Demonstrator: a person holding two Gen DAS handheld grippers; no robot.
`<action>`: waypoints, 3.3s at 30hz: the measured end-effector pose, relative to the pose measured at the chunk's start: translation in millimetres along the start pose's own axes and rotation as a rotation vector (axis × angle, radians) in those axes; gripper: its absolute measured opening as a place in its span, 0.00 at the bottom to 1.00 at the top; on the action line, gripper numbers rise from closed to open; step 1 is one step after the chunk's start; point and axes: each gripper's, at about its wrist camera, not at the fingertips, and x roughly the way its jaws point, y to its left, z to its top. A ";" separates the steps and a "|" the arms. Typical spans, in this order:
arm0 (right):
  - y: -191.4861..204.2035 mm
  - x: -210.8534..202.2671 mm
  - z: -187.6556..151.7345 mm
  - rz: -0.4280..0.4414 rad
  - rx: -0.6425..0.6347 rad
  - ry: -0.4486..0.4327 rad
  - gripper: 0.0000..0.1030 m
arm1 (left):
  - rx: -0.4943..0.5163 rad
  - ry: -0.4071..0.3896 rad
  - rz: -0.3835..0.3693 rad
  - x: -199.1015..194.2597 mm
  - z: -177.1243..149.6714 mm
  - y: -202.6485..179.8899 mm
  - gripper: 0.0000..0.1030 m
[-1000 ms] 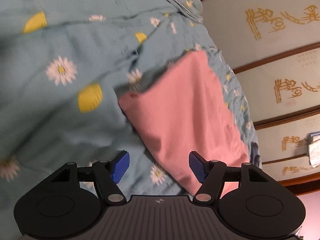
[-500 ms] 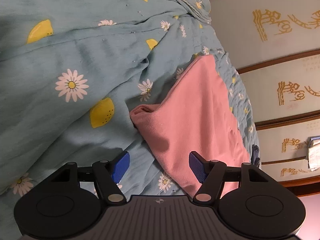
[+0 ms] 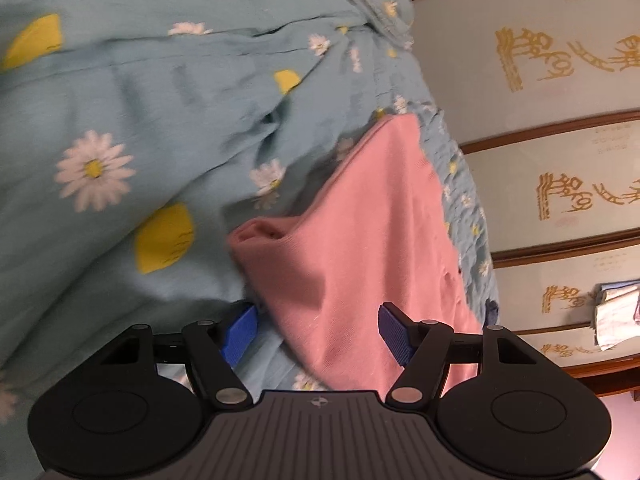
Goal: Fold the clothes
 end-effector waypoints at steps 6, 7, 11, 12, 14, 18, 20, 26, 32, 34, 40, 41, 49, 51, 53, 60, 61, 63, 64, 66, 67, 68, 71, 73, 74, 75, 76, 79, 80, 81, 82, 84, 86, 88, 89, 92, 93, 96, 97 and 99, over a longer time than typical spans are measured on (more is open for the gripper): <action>-0.7 -7.2 -5.2 -0.060 -0.055 -0.016 0.08 | -0.053 -0.024 0.015 -4.5 0.8 16.4 0.06; -1.1 -9.6 -5.8 -0.067 -0.062 -0.018 0.06 | -0.035 -0.028 0.021 -9.7 0.4 15.7 0.06; -13.5 -15.2 -2.1 -0.032 -0.042 0.001 0.07 | 0.002 -0.014 0.020 -16.4 -1.1 16.6 0.06; -15.6 -16.5 -1.3 -0.017 -0.025 0.002 0.12 | -0.014 -0.010 0.015 -15.0 -0.9 17.9 0.07; -16.5 -18.4 0.1 0.019 0.005 0.015 0.26 | -0.050 -0.007 -0.003 -12.7 -0.9 19.0 0.13; -16.3 -11.1 -1.8 0.043 0.019 0.019 0.42 | -0.034 -0.019 -0.037 -3.0 -3.5 11.3 0.47; -17.0 -5.7 -2.4 0.036 0.034 0.005 0.35 | -0.017 -0.028 -0.041 3.7 -4.8 7.9 0.47; -16.0 -2.2 -4.5 0.005 -0.016 -0.028 0.12 | -0.122 -0.047 -0.090 14.0 -1.1 31.1 0.09; -7.6 -15.5 -0.4 0.086 0.016 0.000 0.06 | -0.190 -0.061 -0.205 -4.0 6.5 16.1 0.06; 0.6 -32.5 2.3 0.135 0.025 0.023 0.06 | -0.125 -0.086 -0.236 -32.1 8.5 -7.8 0.05; 56.3 -88.9 13.3 0.248 -0.004 0.061 0.06 | -0.048 -0.144 -0.285 -120.3 18.4 -64.5 0.05; 67.6 -93.1 15.3 0.257 -0.019 0.068 0.06 | -0.051 -0.139 -0.283 -128.4 24.9 -72.0 0.05; 223.4 -64.7 52.3 0.293 -0.144 0.127 0.06 | -0.058 -0.182 -0.213 -155.7 110.9 -136.8 0.05; 247.3 -55.1 57.1 0.315 -0.143 0.129 0.05 | -0.072 -0.203 -0.203 -155.7 137.3 -152.8 0.05; 287.3 -40.5 69.0 0.352 -0.145 0.121 0.04 | -0.062 -0.247 -0.205 -161.6 168.7 -176.7 0.05; 367.3 -18.4 74.0 0.509 -0.239 0.038 0.03 | 0.048 -0.409 -0.277 -193.7 219.9 -221.2 0.05; 362.5 -14.2 70.2 0.517 -0.246 0.037 0.03 | 0.057 -0.411 -0.265 -190.9 216.2 -213.4 0.05; 332.8 5.5 57.2 0.510 -0.258 0.059 0.03 | 0.067 -0.406 -0.243 -182.2 206.4 -191.8 0.05; 313.7 16.5 50.0 0.495 -0.262 0.077 0.03 | 0.057 -0.390 -0.232 -171.9 196.9 -169.7 0.05; 272.3 38.4 34.9 0.461 -0.266 0.119 0.03 | 0.037 -0.367 -0.215 -153.7 176.3 -130.1 0.05; 252.5 47.9 27.7 0.447 -0.264 0.142 0.03 | 0.023 -0.350 -0.199 -139.5 158.2 -99.8 0.05; 235.5 55.2 21.1 0.432 -0.263 0.160 0.03 | 0.016 -0.332 -0.177 -129.2 145.3 -79.6 0.05; 147.5 85.5 -19.2 0.274 -0.280 0.239 0.03 | -0.022 -0.267 -0.070 -100.9 107.1 -22.0 0.05; 114.2 92.6 -36.4 0.203 -0.308 0.249 0.03 | -0.081 -0.217 0.007 -83.5 75.3 25.4 0.06; 101.8 94.3 -43.1 0.179 -0.321 0.247 0.03 | -0.100 -0.214 0.025 -82.0 67.4 36.6 0.06; 87.6 94.1 -47.1 0.168 -0.324 0.243 0.04 | -0.122 -0.214 0.044 -83.7 61.3 46.4 0.08; 72.1 92.5 -49.4 0.165 -0.320 0.237 0.05 | -0.154 -0.215 0.074 -87.7 54.5 58.9 0.09; 47.9 80.0 -44.6 0.153 -0.316 0.195 0.07 | -0.147 -0.268 0.142 -105.2 47.9 66.7 0.08; 43.2 75.2 -41.5 0.158 -0.315 0.178 0.07 | -0.129 -0.301 0.167 -114.3 46.8 66.1 0.08; 39.9 70.1 -37.7 0.168 -0.313 0.159 0.09 | -0.093 -0.333 0.189 -122.6 46.3 62.1 0.08; 38.3 65.0 -35.1 0.174 -0.318 0.137 0.13 | -0.031 -0.365 0.206 -129.8 46.6 53.5 0.08; 42.2 56.6 -29.8 0.188 -0.341 0.097 0.17 | 0.075 -0.410 0.223 -137.3 46.6 38.5 0.18; 50.8 54.3 -21.4 0.221 -0.374 0.071 0.31 | 0.201 -0.465 0.231 -141.5 44.4 18.9 0.46; 60.2 54.3 -15.8 0.273 -0.378 0.090 0.45 | 0.226 -0.492 0.216 -138.2 43.5 12.0 0.59; 63.3 57.0 -14.1 0.282 -0.367 0.110 0.44 | 0.230 -0.491 0.202 -134.9 44.2 10.3 0.59; 68.2 68.7 -13.4 0.258 -0.339 0.144 0.45 | 0.189 -0.428 0.194 -116.1 49.2 5.3 0.60; 66.8 72.3 -14.3 0.247 -0.329 0.139 0.45 | 0.185 -0.406 0.206 -108.3 49.2 6.4 0.60; 61.8 87.7 -14.6 0.259 -0.276 0.160 0.45 | 0.176 -0.374 0.233 -95.3 46.3 16.1 0.60; 58.4 93.5 -14.8 0.270 -0.250 0.172 0.45 | 0.169 -0.371 0.232 -92.9 46.9 18.5 0.60; 58.0 99.1 -15.9 0.281 -0.245 0.179 0.45 | 0.158 -0.370 0.220 -86.3 51.2 20.3 0.60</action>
